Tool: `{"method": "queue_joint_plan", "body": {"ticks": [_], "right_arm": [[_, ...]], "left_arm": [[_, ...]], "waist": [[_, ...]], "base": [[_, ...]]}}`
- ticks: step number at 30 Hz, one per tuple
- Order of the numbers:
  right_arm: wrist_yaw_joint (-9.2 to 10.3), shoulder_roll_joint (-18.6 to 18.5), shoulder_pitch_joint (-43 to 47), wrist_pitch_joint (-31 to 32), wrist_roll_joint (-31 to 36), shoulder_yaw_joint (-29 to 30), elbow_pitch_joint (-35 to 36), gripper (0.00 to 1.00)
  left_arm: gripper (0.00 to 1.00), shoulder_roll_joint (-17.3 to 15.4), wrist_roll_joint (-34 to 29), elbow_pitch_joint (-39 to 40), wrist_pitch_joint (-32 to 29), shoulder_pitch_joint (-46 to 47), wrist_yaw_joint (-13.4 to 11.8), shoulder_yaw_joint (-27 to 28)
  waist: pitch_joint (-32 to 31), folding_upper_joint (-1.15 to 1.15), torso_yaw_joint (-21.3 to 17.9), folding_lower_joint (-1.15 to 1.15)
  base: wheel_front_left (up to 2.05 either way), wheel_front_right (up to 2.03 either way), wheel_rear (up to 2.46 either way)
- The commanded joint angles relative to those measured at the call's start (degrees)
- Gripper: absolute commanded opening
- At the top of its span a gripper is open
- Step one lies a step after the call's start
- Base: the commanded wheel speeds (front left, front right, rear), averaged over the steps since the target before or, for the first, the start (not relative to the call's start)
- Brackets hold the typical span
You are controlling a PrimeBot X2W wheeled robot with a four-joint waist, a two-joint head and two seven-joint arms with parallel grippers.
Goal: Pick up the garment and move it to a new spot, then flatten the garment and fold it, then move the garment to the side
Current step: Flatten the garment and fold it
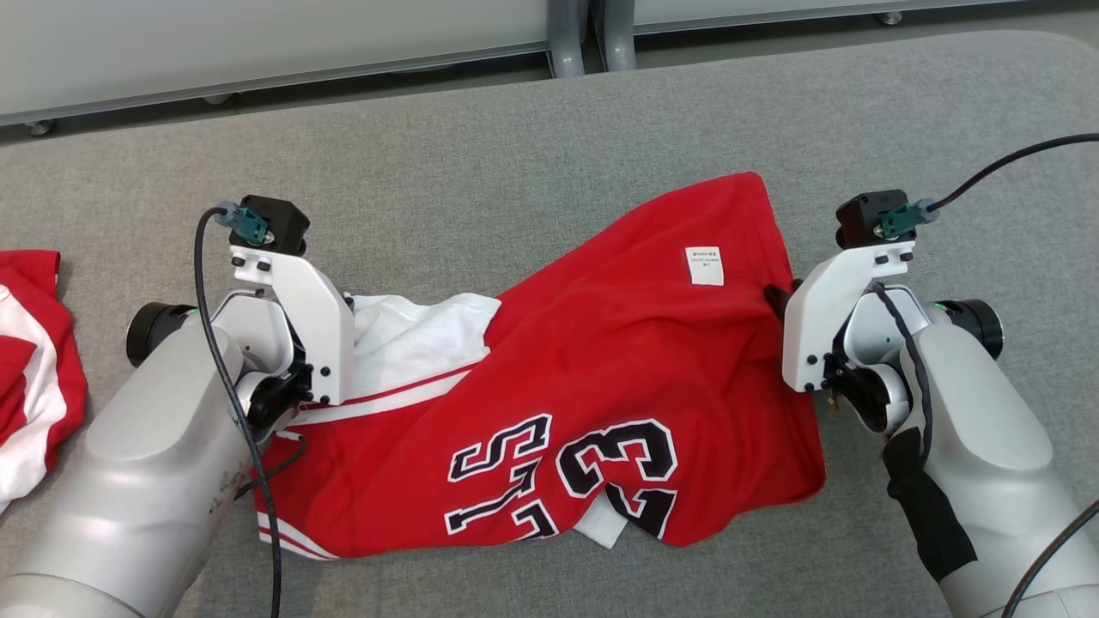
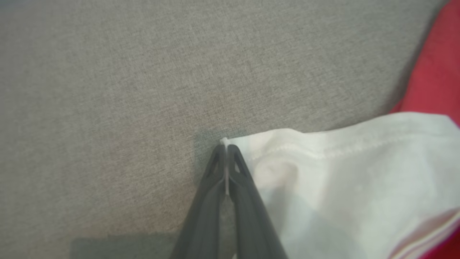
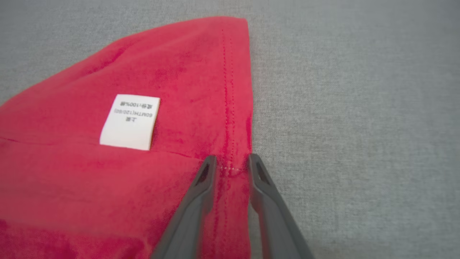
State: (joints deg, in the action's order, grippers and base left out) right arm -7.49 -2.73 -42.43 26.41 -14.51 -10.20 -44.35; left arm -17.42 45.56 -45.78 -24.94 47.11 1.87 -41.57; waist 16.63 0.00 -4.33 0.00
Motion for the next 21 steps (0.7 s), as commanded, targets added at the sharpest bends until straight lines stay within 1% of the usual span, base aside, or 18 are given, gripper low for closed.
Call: {"method": "queue_joint_plan", "body": {"ticks": [1, 3, 6, 8, 10, 11, 12, 13, 18, 20, 21], "right_arm": [[-0.01, -0.33, 0.76, 0.41, -0.33, -0.26, 0.37, 0.41], [-0.01, -0.32, 1.00, 0.77, -0.68, -0.39, 0.58, 0.39], [-0.01, -0.32, 1.18, 0.80, -0.31, 0.03, 0.61, 0.39], [-0.01, -0.30, 1.25, 0.79, -0.26, -0.10, 0.79, 0.35], [-0.01, -0.30, 1.31, 0.83, -0.55, -0.61, 1.29, 0.22], [-0.01, -0.29, 1.36, 0.61, -0.69, -0.97, 1.73, 0.18], [-0.01, -0.30, 1.42, 0.27, -0.75, -1.15, 2.15, 0.11], [-0.01, -0.33, 1.55, 0.33, -0.88, -1.35, 2.33, 0.00], [-0.01, -0.31, 2.14, 0.11, -1.76, -2.21, 4.18, 0.00], [-0.01, -0.34, 2.34, -0.92, -2.40, -1.65, 5.38, 0.00], [-0.01, -0.35, 2.31, -2.15, -3.15, -0.70, 6.62, 0.00]], "left_arm": [[0.00, -0.26, 0.34, 0.02, 0.12, -0.05, -0.21, -0.06], [0.00, -0.25, 0.39, 0.08, 0.09, 0.02, -0.27, -0.12], [0.00, -0.26, 0.30, 0.15, 0.04, 0.17, -0.34, -0.26], [0.00, -0.27, 0.38, 0.15, 0.02, 0.24, -0.32, -0.33], [0.00, -0.34, 0.45, 0.13, 0.00, 0.26, -0.29, -0.38], [0.00, -0.37, 0.51, 0.11, -0.02, 0.25, -0.32, -0.39], [0.00, -0.42, 0.54, 0.10, -0.01, 0.26, -0.37, -0.38], [0.00, -0.47, 0.60, 0.08, -0.01, 0.25, -0.40, -0.39], [0.00, -0.66, 1.02, 0.26, 0.42, 0.19, -0.50, -0.06], [0.00, -0.86, 1.38, 0.85, 1.59, 0.49, -0.23, 0.58], [0.00, -1.06, 2.16, 1.86, 3.61, 0.98, 0.24, 1.77]], "waist": [[0.12, 0.00, -0.02, 0.00], [0.26, 0.00, -0.02, 0.00], [0.44, 0.00, 0.01, 0.00], [0.49, 0.00, 0.08, 0.00], [0.51, 0.00, 0.09, 0.00], [0.51, 0.00, 0.08, 0.00], [0.51, 0.00, 0.07, 0.00], [0.50, 0.00, 0.06, 0.00], [0.26, 0.00, 0.03, 0.00], [0.07, 0.00, 0.04, 0.00], [-0.23, 0.00, 0.02, 0.00]], "base": [[0.00, 0.00, 0.00], [0.00, 0.00, 0.00], [0.00, 0.00, 0.00], [0.00, 0.00, 0.00], [0.00, 0.00, 0.00], [0.00, 0.00, 0.00], [0.00, 0.00, 0.00], [0.00, 0.00, 0.00], [0.00, 0.00, 0.00], [0.00, 0.00, 0.00], [0.00, 0.00, 0.00]]}}
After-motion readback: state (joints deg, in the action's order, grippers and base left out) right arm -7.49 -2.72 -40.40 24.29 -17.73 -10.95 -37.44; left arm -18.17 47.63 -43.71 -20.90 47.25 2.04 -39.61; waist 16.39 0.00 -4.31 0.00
